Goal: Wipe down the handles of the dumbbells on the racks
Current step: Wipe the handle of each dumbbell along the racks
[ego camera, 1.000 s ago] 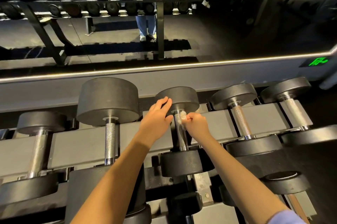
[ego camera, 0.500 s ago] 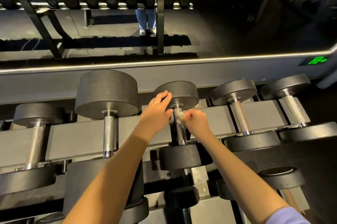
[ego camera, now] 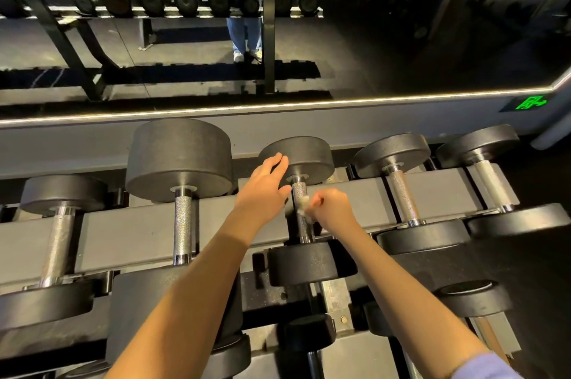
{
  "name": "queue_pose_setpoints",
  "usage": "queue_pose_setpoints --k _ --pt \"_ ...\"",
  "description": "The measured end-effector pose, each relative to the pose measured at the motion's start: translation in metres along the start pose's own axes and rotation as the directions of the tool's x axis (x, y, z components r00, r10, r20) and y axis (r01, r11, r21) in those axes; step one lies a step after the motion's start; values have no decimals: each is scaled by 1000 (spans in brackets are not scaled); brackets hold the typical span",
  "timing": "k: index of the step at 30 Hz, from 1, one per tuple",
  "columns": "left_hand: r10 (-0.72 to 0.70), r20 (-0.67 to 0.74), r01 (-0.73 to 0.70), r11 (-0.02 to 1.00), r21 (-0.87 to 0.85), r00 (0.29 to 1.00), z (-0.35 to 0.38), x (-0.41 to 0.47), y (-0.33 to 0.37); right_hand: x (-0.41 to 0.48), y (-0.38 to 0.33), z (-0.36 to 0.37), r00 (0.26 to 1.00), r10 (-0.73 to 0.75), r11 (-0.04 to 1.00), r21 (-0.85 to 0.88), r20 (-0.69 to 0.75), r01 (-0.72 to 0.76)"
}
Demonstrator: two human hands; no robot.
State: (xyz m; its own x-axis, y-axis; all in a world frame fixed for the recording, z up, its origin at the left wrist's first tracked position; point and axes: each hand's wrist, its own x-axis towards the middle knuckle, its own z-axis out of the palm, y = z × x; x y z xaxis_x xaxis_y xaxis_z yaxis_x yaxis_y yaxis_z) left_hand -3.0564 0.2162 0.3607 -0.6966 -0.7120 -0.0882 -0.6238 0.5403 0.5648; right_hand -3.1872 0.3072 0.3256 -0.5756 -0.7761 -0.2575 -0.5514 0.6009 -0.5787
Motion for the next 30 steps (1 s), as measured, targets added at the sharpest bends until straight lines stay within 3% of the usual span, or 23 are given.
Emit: queue_pose_setpoints --k 4,8,12,15,17,21,30 --pt "6 -2 -5 1000 5 1000 1 0 -2 -12 13 2 989 10 998 -67 145 0" --pt "11 4 -11 1000 5 1000 1 0 -1 -3 2 4 998 65 992 110 6 -66" --pt "17 16 -17 1000 -6 1000 -2 -2 -1 13 -16 7 989 22 963 268 -145 18" --pt "27 28 -28 1000 12 999 -3 -1 -4 17 -19 8 983 45 949 314 -180 14" --pt "33 37 -33 999 15 999 -2 0 -7 12 -14 10 984 67 960 280 -168 -18" --pt "53 27 -52 998 -25 998 1 -1 -11 -5 6 13 989 57 998 45 -138 -51" --pt "66 43 -63 996 -65 997 -1 -2 -16 10 -12 4 982 70 991 127 -174 -48"
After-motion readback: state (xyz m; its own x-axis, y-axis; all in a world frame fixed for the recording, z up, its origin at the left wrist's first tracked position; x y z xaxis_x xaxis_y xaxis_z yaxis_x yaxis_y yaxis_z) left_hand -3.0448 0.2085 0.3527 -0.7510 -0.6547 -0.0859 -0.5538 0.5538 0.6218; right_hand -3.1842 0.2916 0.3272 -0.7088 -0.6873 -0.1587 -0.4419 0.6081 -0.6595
